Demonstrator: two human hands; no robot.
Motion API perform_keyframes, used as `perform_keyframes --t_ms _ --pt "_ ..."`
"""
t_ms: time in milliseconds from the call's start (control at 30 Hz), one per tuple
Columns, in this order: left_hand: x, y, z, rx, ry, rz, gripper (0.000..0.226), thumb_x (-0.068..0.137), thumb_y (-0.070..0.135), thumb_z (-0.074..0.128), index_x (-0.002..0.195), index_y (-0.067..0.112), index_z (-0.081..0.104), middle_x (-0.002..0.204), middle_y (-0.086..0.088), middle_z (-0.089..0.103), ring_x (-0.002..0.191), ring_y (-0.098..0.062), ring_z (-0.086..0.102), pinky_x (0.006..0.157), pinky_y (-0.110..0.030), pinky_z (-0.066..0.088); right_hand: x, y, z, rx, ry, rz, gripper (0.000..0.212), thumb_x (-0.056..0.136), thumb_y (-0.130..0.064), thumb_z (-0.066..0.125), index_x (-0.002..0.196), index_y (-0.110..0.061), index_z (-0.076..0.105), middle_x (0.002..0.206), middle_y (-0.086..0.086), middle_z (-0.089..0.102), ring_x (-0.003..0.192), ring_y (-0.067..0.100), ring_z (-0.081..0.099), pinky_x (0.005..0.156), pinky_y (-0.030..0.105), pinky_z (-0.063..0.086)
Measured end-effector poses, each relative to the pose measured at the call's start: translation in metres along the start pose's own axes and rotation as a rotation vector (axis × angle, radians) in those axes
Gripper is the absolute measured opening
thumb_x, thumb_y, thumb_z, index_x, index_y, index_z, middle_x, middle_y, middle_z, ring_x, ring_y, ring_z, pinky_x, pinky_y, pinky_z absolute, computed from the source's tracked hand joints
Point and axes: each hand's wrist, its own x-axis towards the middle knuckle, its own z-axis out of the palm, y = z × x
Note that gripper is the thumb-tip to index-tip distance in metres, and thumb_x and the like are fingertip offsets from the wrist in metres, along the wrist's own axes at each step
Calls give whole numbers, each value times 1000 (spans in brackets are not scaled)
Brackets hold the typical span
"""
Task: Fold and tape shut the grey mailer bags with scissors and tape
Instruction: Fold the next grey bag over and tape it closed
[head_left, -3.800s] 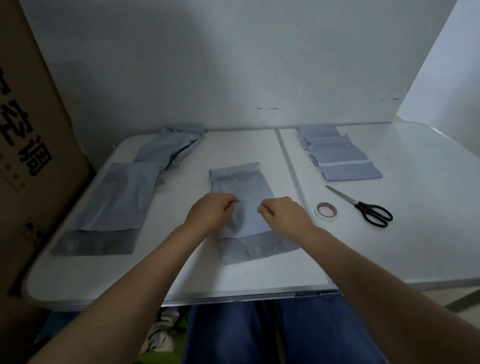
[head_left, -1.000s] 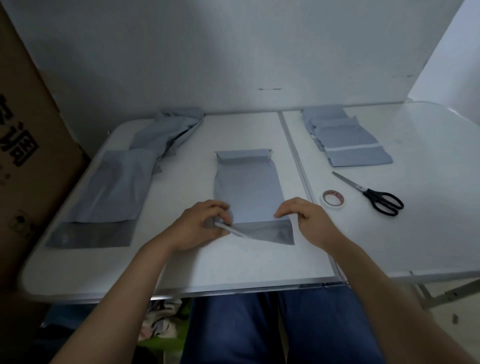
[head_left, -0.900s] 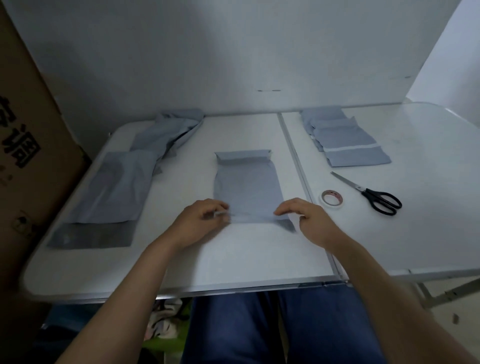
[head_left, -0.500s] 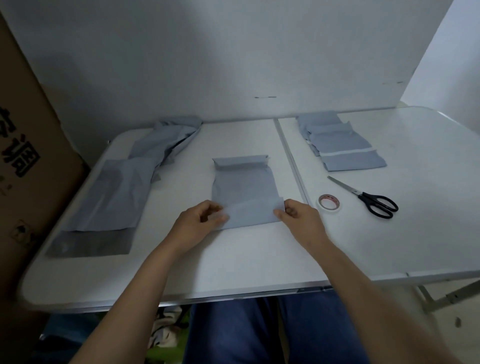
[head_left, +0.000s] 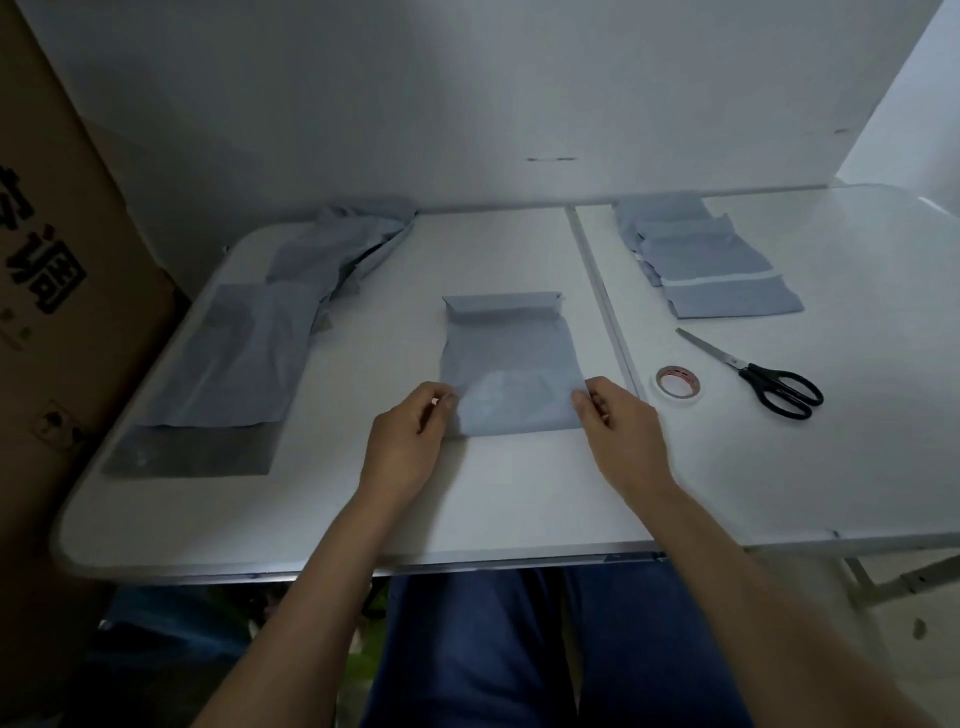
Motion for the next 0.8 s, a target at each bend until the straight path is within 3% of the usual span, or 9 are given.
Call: perform_keyframes --t_ms 67,133,200,300,567,800 --pt "3 -1 4 32 47 -8 15 100 33 48 97 27 62 63 11 56 56 -1 50 51 -14 35 4 -1 4 -17 29 0 37 100 -22 47 65 -20 33 59 -5 38 54 7 33 50 24 28" --pt "5 -1 7 84 65 -21 16 100 34 48 99 26 63 66 13 58 59 0 53 53 -14 35 8 -1 8 -61 42 -7 32 100 -19 47 70 -23 38 60 -7 38 54 7 35 49 23 29" --pt "6 -1 12 109 79 -26 17 99 32 49 101 24 64 70 14 60 64 0 55 57 -16 38 11 3 10 -100 36 -1 8 100 -19 48 95 -17 54 63 -5 44 58 11 45 52 26 37" --pt "3 -2 16 138 84 -53 15 98 33 51 104 25 62 72 12 59 65 -6 56 61 -26 47 10 8 11 -157 20 9 25 100 -21 47 125 -16 49 72 -7 47 66 14 52 59 30 42" --pt "0 1 17 178 97 -28 23 97 33 53 118 27 47 72 6 61 64 -11 58 64 -36 53 6 5 13 -310 41 -29 32 101 -23 45 131 -14 47 112 3 61 89 20 60 69 27 40" --pt "5 -2 20 288 65 -52 19 97 36 51 111 28 43 77 4 62 64 -16 58 61 -37 53 6 7 14 -416 68 -64 30 99 -19 50 128 -10 49 107 8 61 87 24 60 69 33 47"
